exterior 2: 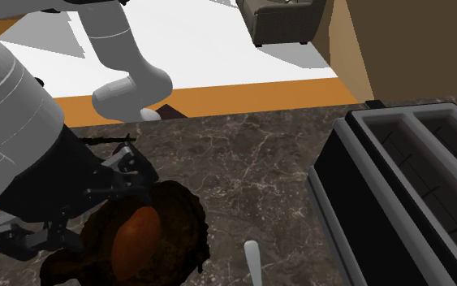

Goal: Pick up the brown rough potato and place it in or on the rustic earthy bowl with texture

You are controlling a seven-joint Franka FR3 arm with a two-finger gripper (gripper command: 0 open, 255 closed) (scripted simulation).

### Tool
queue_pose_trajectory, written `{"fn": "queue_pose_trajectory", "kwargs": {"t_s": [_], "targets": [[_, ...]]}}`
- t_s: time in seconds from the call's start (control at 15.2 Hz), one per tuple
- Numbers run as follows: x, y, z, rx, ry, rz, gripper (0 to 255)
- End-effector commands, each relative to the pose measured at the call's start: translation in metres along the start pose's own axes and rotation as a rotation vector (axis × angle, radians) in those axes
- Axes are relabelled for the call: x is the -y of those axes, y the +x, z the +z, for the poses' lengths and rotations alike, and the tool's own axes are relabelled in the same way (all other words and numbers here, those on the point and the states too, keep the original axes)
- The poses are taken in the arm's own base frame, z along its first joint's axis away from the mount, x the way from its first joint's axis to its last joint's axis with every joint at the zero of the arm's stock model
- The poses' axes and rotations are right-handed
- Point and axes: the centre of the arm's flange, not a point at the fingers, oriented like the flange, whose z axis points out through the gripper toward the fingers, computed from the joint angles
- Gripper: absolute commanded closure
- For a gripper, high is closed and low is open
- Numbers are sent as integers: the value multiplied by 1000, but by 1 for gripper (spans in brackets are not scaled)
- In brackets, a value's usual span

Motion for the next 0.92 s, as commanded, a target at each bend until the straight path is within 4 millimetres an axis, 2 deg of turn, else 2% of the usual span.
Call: {"fn": "queue_pose_trajectory", "kwargs": {"t_s": [0.0,0.07,0.33,0.86], "targets": [[0,0,0,0,0,0,0],[0,0,0,0,0,0,0],[0,0,-50,0,0,0,0],[0,0,-50,0,0,0,0]]}}
